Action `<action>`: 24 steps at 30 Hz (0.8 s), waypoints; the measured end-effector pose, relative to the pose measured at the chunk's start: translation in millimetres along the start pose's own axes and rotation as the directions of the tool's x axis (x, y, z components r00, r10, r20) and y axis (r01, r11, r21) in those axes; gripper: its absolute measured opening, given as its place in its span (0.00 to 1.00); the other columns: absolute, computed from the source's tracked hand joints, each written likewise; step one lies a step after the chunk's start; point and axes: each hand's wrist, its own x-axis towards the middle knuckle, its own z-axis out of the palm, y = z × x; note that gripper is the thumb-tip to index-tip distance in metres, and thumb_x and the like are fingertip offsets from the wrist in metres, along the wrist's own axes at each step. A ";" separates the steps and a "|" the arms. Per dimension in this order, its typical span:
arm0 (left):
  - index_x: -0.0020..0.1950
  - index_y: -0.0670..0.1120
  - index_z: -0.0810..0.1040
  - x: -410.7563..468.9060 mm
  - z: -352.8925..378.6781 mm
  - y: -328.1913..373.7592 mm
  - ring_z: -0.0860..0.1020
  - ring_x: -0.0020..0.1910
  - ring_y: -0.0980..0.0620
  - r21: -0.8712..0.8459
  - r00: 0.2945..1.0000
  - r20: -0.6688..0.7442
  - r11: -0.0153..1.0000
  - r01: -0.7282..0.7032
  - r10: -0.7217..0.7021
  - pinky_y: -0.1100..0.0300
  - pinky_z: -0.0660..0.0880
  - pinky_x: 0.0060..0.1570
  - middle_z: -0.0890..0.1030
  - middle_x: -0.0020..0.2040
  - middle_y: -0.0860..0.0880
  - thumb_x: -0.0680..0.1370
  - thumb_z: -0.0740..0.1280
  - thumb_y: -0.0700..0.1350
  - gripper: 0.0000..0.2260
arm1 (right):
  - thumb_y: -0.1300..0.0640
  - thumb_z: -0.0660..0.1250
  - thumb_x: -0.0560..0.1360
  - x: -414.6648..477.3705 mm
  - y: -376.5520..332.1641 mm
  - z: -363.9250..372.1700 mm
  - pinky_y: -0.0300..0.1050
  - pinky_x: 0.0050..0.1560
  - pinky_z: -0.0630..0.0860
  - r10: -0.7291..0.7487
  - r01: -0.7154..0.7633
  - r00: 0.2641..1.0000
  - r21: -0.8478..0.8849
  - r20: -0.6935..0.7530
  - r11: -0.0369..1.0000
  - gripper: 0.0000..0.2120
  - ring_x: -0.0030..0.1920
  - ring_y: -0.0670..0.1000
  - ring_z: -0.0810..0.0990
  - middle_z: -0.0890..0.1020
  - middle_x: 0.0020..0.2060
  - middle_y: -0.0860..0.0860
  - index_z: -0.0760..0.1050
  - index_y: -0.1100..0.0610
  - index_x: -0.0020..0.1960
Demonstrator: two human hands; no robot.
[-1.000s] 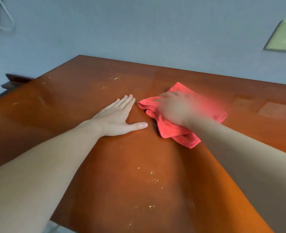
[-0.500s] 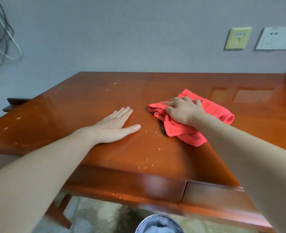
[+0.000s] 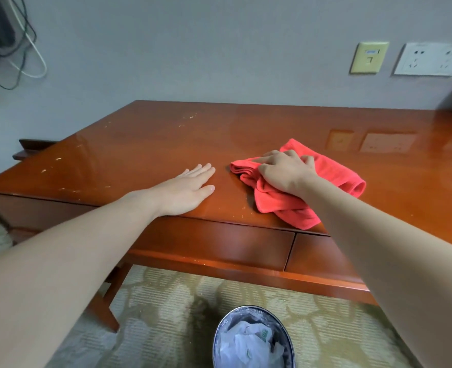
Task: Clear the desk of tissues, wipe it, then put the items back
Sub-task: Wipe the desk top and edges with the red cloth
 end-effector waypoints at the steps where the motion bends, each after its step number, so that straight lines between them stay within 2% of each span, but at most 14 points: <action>1: 0.81 0.58 0.45 -3.0 0.6 -0.4 0.43 0.79 0.53 -0.005 1.000 0.002 1.000 0.003 -0.003 0.55 0.44 0.75 0.43 0.80 0.58 0.85 0.48 0.56 0.24 | 0.50 0.52 0.78 -4.9 -4.4 1.3 0.62 0.70 0.50 -0.021 0.021 1.000 0.003 0.003 1.000 0.22 0.72 0.52 0.61 0.68 0.72 0.42 0.69 0.34 0.68; 8: 0.81 0.57 0.46 -21.3 5.4 -6.7 0.43 0.79 0.53 -0.032 0.998 -0.033 0.998 -0.052 0.051 0.55 0.44 0.76 0.44 0.80 0.58 0.85 0.48 0.54 0.24 | 0.53 0.54 0.78 -35.5 -25.2 4.4 0.59 0.70 0.53 -0.097 0.097 0.995 0.027 0.022 0.995 0.21 0.71 0.49 0.63 0.68 0.71 0.38 0.73 0.36 0.66; 14: 0.81 0.57 0.46 -44.9 10.1 -15.8 0.42 0.79 0.53 -0.043 0.996 -0.001 0.995 -0.090 0.090 0.54 0.43 0.76 0.44 0.80 0.59 0.85 0.49 0.54 0.24 | 0.55 0.54 0.78 -68.2 -33.4 9.2 0.57 0.70 0.53 -0.130 0.129 0.991 0.054 0.020 0.990 0.22 0.72 0.46 0.63 0.69 0.70 0.35 0.75 0.35 0.64; 20: 0.81 0.50 0.48 -60.3 16.4 -5.2 0.43 0.79 0.58 -0.011 0.993 -0.046 0.994 -0.105 0.105 0.63 0.40 0.74 0.45 0.81 0.56 0.86 0.48 0.51 0.24 | 0.57 0.54 0.77 -94.9 -38.2 10.4 0.55 0.71 0.50 -0.147 0.145 0.989 0.077 0.019 0.986 0.23 0.73 0.46 0.62 0.70 0.70 0.39 0.75 0.36 0.64; 24: 0.81 0.51 0.48 -63.4 18.4 -8.7 0.43 0.78 0.59 -0.023 0.991 -0.064 0.993 -0.118 0.116 0.64 0.40 0.73 0.45 0.80 0.56 0.86 0.48 0.51 0.24 | 0.52 0.49 0.71 -104.8 -35.7 11.0 0.58 0.72 0.49 -0.204 0.200 0.979 0.095 0.031 0.975 0.26 0.73 0.46 0.62 0.71 0.69 0.38 0.76 0.31 0.60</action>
